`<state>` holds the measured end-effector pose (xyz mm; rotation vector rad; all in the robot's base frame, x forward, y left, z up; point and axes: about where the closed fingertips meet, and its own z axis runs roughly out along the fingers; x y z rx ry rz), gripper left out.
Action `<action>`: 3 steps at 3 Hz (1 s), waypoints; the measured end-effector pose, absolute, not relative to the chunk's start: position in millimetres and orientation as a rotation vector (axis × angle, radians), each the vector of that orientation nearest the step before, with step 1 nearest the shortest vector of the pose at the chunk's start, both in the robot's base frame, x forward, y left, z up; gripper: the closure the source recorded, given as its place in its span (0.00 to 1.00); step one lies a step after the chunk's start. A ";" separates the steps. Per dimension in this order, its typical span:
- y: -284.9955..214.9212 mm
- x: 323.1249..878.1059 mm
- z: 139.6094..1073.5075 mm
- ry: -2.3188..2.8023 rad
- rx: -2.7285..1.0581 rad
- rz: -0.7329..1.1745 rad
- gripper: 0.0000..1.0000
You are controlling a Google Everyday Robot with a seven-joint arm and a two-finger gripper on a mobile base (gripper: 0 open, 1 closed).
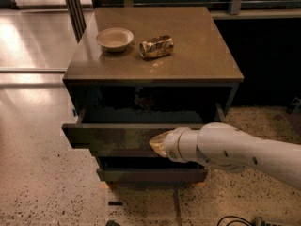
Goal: Close top drawer
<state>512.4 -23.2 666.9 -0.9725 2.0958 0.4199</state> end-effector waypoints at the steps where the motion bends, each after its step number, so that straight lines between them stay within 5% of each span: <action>1: -23.2 512.4 666.9 2.096 -0.972 0.420 1.00; 3: -38.3 578.3 671.5 2.059 -0.938 0.361 1.00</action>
Offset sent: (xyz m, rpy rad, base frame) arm 0.0284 -0.0197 0.0071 0.0828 0.0047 -0.0371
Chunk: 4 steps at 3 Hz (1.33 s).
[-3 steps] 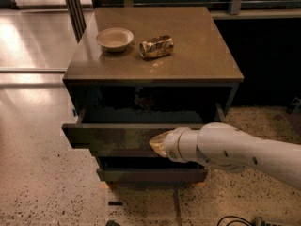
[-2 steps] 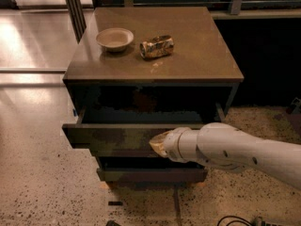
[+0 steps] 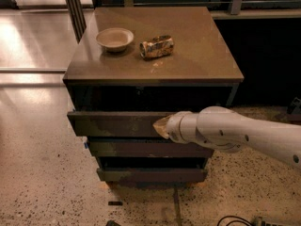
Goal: Close top drawer
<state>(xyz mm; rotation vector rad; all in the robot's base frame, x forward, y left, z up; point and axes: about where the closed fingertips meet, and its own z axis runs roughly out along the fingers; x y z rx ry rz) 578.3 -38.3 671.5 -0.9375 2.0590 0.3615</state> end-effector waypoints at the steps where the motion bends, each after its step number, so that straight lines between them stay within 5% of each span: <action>1: -38.4 578.4 671.5 2.059 -0.937 0.361 1.00; 4: -49.4 630.4 677.3 2.045 -0.906 0.196 1.00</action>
Offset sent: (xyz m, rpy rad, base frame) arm 0.0326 -0.0135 0.0051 -0.0543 -0.0728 -0.0607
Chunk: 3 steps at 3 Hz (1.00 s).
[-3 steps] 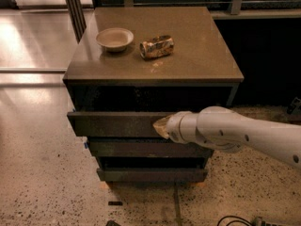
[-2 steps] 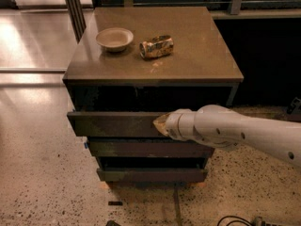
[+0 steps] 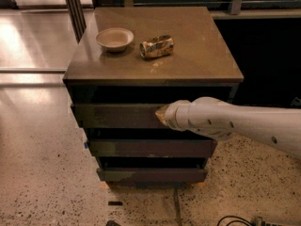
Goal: Close top drawer
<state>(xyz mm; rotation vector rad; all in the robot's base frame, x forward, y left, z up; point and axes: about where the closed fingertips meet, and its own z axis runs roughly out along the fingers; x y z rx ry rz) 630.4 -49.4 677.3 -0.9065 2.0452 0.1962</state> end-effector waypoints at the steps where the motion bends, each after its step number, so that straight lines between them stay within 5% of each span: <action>1: -49.4 630.4 677.3 2.045 -0.906 0.196 1.00; 3: -58.9 645.4 689.9 2.018 -0.832 0.146 1.00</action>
Offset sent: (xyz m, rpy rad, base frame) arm 0.0134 -0.0051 0.0090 0.0825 -0.0292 -0.0434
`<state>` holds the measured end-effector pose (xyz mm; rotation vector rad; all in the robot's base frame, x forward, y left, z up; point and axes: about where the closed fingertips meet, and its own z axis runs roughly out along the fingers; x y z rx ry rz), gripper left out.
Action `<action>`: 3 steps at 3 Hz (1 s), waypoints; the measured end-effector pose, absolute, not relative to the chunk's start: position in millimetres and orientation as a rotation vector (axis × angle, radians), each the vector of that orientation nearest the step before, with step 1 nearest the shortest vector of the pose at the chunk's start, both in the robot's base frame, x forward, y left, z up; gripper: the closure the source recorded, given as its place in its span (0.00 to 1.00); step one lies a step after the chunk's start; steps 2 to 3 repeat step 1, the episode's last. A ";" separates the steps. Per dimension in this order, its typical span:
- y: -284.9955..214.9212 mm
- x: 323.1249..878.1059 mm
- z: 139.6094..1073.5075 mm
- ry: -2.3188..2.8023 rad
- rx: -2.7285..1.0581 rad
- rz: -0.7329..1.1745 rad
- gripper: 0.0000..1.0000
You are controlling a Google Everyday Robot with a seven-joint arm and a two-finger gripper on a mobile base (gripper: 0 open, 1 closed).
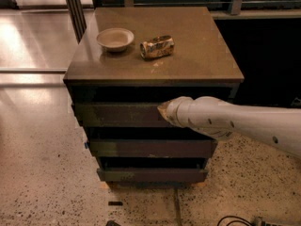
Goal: Close top drawer
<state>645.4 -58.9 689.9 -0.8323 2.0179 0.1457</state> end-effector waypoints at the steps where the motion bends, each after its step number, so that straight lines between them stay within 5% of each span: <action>1: -58.7 644.6 689.9 2.018 -0.832 0.146 1.00; 3: -58.7 644.6 689.9 2.018 -0.832 0.146 1.00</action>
Offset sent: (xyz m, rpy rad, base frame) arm 0.0000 0.0000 0.0000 0.0000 0.0000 0.0000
